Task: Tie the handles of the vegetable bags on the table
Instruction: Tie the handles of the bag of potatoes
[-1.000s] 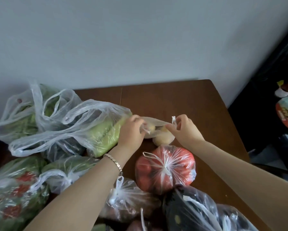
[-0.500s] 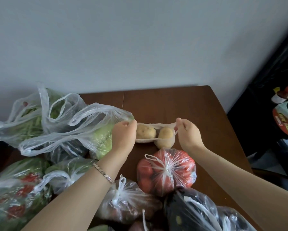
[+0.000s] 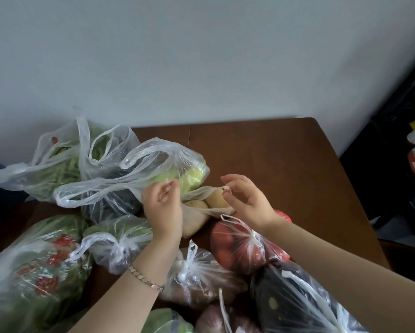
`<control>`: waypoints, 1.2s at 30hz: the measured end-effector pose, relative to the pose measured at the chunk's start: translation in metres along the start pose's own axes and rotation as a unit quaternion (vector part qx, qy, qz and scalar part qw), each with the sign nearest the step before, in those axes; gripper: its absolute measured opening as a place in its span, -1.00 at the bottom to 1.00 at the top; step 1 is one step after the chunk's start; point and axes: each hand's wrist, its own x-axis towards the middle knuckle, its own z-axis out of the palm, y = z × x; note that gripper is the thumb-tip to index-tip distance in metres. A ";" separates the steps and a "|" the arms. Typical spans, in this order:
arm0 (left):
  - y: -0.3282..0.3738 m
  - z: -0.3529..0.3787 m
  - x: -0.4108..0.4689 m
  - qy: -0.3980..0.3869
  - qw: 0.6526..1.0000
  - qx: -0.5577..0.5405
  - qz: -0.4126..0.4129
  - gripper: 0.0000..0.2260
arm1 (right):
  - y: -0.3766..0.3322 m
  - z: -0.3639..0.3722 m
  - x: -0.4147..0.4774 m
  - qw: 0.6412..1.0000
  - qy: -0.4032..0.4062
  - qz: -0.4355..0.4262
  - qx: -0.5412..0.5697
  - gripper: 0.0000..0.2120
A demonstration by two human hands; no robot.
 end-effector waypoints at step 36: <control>-0.028 0.001 0.021 -0.337 0.926 0.164 -0.053 -0.94 | 0.000 0.033 0.027 0.975 -0.036 0.208 0.067 -0.73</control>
